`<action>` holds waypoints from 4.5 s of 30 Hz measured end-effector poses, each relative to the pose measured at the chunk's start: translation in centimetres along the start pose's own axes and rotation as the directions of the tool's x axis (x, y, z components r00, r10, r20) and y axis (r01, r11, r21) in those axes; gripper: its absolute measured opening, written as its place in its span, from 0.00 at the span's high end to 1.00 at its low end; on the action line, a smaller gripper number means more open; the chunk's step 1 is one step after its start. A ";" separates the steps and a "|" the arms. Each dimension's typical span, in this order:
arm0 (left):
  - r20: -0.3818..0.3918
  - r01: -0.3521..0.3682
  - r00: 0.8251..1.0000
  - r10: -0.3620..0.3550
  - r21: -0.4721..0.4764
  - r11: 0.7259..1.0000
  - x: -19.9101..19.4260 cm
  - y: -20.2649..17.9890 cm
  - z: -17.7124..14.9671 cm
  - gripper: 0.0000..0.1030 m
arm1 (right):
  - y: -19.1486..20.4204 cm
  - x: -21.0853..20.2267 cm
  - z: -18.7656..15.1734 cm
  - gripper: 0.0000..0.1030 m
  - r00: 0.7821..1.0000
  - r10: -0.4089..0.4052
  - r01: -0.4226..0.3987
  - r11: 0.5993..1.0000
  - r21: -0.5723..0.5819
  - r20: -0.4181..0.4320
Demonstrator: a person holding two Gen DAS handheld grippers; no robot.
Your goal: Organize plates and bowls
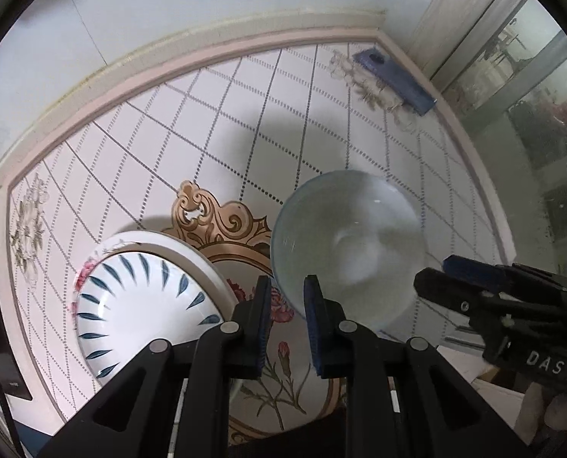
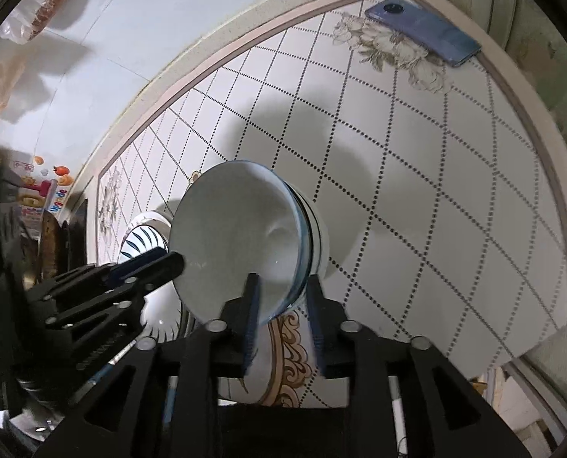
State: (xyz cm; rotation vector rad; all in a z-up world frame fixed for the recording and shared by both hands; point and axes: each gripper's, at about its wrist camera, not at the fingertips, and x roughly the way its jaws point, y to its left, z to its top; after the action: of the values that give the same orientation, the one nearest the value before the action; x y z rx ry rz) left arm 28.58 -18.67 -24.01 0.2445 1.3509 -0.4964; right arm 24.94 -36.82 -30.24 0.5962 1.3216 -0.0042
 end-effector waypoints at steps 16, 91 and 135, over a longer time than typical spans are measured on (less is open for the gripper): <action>0.091 0.062 0.994 -0.061 0.001 0.998 -8.0 -0.1 -2.4 0.19 | 3.5 -9.9 -3.4 0.09 0.978 -0.144 0.160 0.982 -0.103 0.149; -0.170 0.199 0.953 -0.252 -0.276 0.940 8.5 3.0 2.7 0.53 | -5.0 9.8 1.6 0.49 0.923 0.361 -0.330 0.921 0.207 -0.136; -0.008 0.129 0.985 -0.170 -0.616 0.777 3.9 20.9 -7.5 0.53 | 16.5 18.9 1.2 0.49 0.871 0.281 -0.362 0.922 -0.140 -0.403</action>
State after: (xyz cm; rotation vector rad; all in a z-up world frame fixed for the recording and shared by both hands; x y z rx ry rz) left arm 32.52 2.09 -31.76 -0.3973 1.5303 -0.1539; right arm 36.61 -17.12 -40.48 0.6501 1.5524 0.5472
